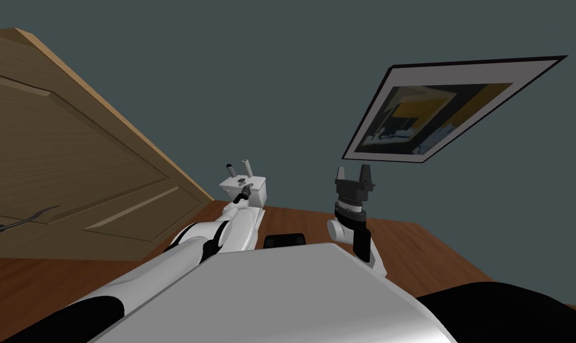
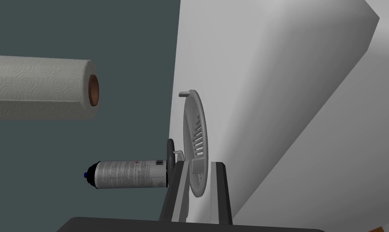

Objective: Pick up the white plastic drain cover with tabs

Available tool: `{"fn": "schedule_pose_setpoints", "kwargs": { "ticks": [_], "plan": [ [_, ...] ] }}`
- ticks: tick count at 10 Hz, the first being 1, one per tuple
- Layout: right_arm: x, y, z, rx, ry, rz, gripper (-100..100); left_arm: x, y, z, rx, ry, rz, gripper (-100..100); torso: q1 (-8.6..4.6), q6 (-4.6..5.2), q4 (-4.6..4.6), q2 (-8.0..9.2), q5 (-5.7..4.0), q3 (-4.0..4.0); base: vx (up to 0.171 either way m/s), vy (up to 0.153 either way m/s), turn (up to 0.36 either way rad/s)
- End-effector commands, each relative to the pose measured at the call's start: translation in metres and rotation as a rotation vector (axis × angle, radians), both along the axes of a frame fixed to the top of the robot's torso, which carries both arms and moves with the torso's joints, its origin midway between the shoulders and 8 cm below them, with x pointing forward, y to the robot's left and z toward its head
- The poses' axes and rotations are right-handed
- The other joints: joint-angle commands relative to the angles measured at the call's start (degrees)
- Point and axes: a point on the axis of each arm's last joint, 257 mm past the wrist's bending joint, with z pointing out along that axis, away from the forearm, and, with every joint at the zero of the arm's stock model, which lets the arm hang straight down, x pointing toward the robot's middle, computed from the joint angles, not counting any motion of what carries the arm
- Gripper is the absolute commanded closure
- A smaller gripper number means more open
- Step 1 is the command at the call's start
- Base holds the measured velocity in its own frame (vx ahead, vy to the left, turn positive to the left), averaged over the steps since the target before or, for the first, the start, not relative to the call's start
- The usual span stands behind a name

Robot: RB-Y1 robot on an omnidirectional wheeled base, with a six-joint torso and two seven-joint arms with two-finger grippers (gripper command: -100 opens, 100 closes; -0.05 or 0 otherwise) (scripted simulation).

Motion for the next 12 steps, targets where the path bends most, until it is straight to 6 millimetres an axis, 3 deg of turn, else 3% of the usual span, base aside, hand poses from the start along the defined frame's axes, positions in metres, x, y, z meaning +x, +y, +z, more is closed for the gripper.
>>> {"fn": "schedule_pose_setpoints", "kwargs": {
  "ticks": [1, 2, 4, 5, 6, 7, 8, 10, 12],
  "plan": [
    [0.0, 0.0, 0.0, 0.0, 0.0, 0.0, 0, -0.003, 0.0, -0.004, -0.003, 0.011, 0.004, 100, 0.0, 0.0, 0.0, 0.0, 0.0, 0.0, 0.006, 0.003, 0.001],
    [0.0, 0.0, 0.0, 0.0, 0.0, 0.0, 0, -0.016, -0.02, -0.03, -0.005, 0.062, -0.022, 100, 0.01, -0.01, -0.01, -0.01, 0.01, -0.01, 0.08, 0.036, 0.063],
    [0.0, 0.0, 0.0, 0.0, 0.0, 0.0, 0, -0.025, -0.017, -0.042, -0.006, 0.083, -0.015, 100, 0.26, 0.04, -0.36, -0.5, 0.23, -0.42, 0.077, 0.029, 0.01],
    [0.0, 0.0, 0.0, 0.0, 0.0, 0.0, 0, -0.029, -0.014, -0.041, -0.002, 0.071, -0.015, 100, 0.3, 0.02, -0.57, -0.53, 0.36, -0.55, 0.01, 0.003, -0.018],
    [0.0, 0.0, 0.0, 0.0, 0.0, 0.0, 0, -0.019, -0.017, -0.019, 0.005, 0.021, -0.026, 100, 0.32, -0.05, -0.7, -0.45, 0.44, -0.58, -0.015, -0.004, 0.016],
    [0.0, 0.0, 0.0, 0.0, 0.0, 0.0, 0, -0.019, -0.017, -0.019, 0.005, 0.021, -0.026, 100, 0.31, -0.03, -0.68, -0.4, 0.44, -0.55, -0.015, -0.007, 0.003],
    [0.0, 0.0, 0.0, 0.0, 0.0, 0.0, 0, -0.034, -0.036, -0.046, 0.0, 0.075, -0.049, 100, 0.29, -0.03, -0.67, -0.38, 0.43, -0.53, 0.057, 0.025, 0.062],
    [0.0, 0.0, 0.0, 0.0, 0.0, 0.0, 0, -0.042, -0.032, -0.048, 0.003, 0.069, -0.045, 100, 0.45, -0.03, -0.92, -0.72, 0.57, -0.81, 0.067, 0.026, 0.002],
    [0.0, 0.0, 0.0, 0.0, 0.0, 0.0, 0, -0.036, -0.034, -0.032, 0.009, 0.029, -0.052, 100, 0.51, -0.1, -1.06, -0.69, 0.65, -0.88, 0.007, 0.0, 0.007]
  ]
}}
